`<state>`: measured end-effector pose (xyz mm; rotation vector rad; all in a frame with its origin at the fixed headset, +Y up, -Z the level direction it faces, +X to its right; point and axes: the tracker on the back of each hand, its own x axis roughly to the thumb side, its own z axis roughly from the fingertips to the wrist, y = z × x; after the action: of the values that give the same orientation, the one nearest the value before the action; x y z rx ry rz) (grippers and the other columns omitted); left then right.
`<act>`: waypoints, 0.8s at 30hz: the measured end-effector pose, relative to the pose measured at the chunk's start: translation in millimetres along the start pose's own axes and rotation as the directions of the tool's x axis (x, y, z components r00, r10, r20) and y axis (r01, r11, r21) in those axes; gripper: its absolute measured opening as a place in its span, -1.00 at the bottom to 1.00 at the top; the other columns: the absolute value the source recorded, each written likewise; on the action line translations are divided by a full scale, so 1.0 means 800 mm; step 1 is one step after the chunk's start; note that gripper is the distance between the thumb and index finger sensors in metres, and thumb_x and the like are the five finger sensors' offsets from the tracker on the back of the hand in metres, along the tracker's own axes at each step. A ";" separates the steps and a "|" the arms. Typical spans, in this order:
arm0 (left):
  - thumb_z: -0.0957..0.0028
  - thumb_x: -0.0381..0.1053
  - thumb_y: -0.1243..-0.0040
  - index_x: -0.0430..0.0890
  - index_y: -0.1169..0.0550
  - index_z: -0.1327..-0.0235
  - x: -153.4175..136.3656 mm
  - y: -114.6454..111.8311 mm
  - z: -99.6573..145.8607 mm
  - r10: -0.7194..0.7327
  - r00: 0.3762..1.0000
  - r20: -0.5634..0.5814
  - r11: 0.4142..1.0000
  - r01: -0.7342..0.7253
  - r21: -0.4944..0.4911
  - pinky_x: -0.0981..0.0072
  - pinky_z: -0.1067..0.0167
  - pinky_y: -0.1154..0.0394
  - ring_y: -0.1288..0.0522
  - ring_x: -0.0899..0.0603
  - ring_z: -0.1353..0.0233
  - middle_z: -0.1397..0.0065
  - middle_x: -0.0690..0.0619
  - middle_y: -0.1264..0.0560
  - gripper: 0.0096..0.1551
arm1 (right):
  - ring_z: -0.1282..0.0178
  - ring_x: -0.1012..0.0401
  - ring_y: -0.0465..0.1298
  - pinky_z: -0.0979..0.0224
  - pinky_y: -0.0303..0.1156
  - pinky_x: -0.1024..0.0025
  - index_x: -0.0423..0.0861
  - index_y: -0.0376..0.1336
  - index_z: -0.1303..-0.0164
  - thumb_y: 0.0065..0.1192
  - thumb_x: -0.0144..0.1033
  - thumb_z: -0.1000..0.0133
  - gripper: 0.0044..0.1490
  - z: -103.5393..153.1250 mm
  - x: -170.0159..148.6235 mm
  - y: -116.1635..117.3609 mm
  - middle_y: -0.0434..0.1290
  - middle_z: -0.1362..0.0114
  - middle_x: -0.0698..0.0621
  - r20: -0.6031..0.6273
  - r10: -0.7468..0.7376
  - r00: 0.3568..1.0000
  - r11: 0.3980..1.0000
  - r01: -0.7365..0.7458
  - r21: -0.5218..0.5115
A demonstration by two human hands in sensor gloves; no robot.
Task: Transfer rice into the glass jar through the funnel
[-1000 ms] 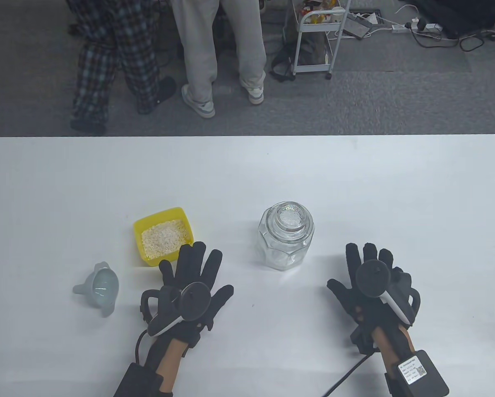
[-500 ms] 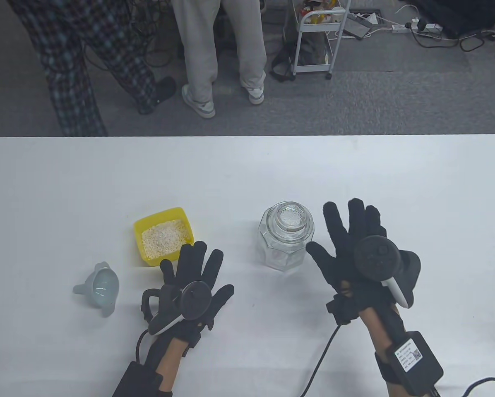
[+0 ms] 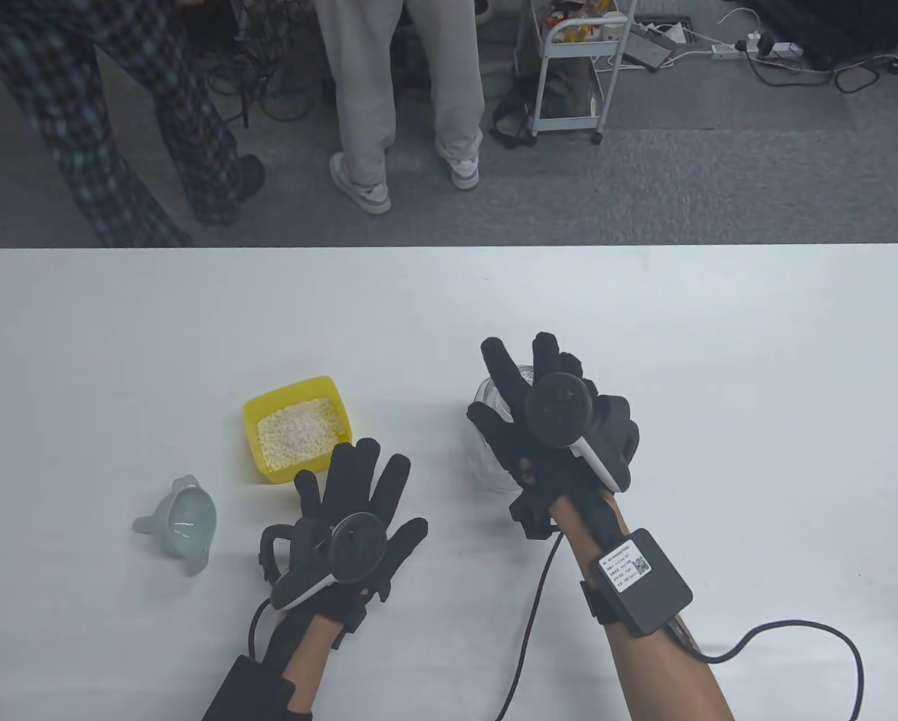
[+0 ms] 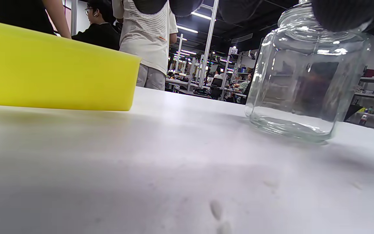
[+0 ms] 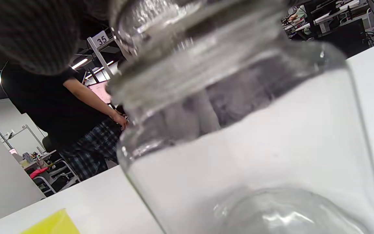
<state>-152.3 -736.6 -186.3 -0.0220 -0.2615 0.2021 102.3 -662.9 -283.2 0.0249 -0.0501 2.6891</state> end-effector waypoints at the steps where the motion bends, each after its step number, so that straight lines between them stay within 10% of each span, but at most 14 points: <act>1: -0.12 0.60 0.01 0.29 -0.05 -0.73 0.000 0.000 0.000 -0.002 1.000 0.001 1.000 0.002 -0.001 -0.62 -0.46 0.11 0.16 -0.36 -0.81 -0.87 -0.08 0.14 -0.04 | -0.69 -0.24 0.06 -0.57 0.05 -0.34 0.63 -0.10 -0.40 0.19 0.57 0.12 -0.09 0.000 0.000 0.001 -0.13 -0.75 -0.04 0.004 -0.001 1.000 1.000 0.001 -0.022; 12: -0.12 0.59 0.01 0.28 -0.06 -0.74 0.010 0.003 0.001 -0.031 0.999 0.018 1.000 0.031 0.001 -0.62 -0.46 0.11 0.17 -0.37 -0.81 -0.87 -0.09 0.15 -0.04 | -0.66 -0.22 0.10 -0.58 0.08 -0.31 0.47 0.13 -0.41 0.23 0.12 0.02 -0.27 0.001 -0.001 0.007 -0.03 -0.71 -0.08 0.036 -0.035 0.999 0.997 0.038 -0.072; 24: -0.13 0.59 0.01 0.26 -0.04 -0.74 0.014 0.000 0.000 -0.016 1.000 0.027 1.000 0.016 -0.014 -0.61 -0.46 0.10 0.16 -0.38 -0.81 -0.87 -0.10 0.14 -0.03 | -0.62 -0.22 0.24 -0.56 0.15 -0.27 0.42 0.23 -0.36 0.34 0.16 0.07 -0.27 0.007 -0.001 0.004 0.12 -0.66 -0.11 0.096 -0.072 0.993 0.986 0.086 -0.141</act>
<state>-141.6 -734.4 -183.8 -0.0310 -0.2900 0.1850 101.4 -666.3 -277.7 0.1017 -0.2676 2.5965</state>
